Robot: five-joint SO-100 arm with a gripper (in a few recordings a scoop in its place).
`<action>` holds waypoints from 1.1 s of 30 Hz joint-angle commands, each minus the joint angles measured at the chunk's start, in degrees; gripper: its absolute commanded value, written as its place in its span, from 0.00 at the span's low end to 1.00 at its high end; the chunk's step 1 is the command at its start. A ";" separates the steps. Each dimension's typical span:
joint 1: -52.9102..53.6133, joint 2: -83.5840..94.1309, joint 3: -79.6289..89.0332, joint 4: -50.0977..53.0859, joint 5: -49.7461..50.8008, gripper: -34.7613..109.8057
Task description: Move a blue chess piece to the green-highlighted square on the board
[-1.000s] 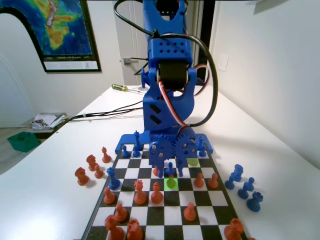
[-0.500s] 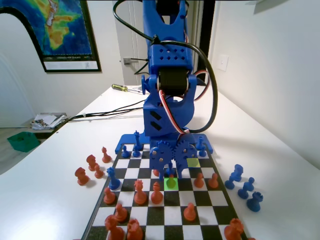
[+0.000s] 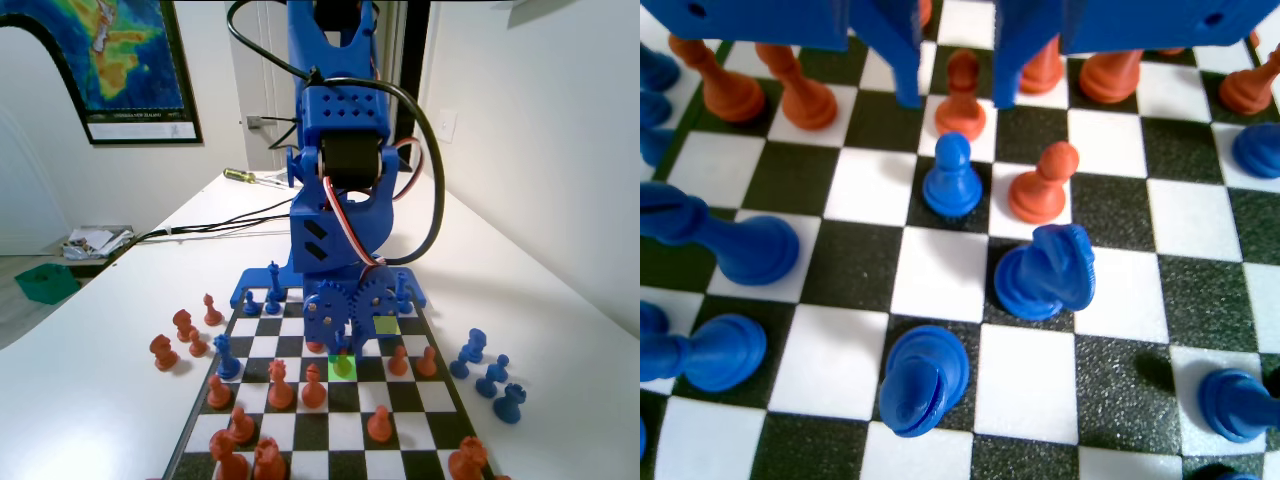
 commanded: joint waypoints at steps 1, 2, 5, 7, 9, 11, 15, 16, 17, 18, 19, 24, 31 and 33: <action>-0.79 1.93 -1.67 -0.44 -1.41 0.27; -0.79 1.93 -1.58 -0.44 -1.49 0.27; -0.79 1.93 -1.49 -0.44 -1.67 0.26; -0.79 1.93 -1.49 -0.44 -1.67 0.25; -0.79 1.93 -1.49 -0.44 -1.76 0.25; -0.79 1.93 -1.49 -0.44 -1.93 0.25; -0.62 2.02 -1.93 -0.44 -1.49 0.25; -0.53 2.29 -2.20 -0.35 -1.14 0.25; -0.53 2.72 -2.55 0.18 -0.88 0.25; -0.53 3.25 -3.08 1.14 -0.62 0.25; -0.62 3.87 -3.69 2.37 -0.35 0.25; -1.14 7.47 -8.26 10.20 1.14 0.25; -0.26 12.92 -14.68 21.62 1.49 0.25; 1.23 14.85 -16.44 25.66 1.58 0.25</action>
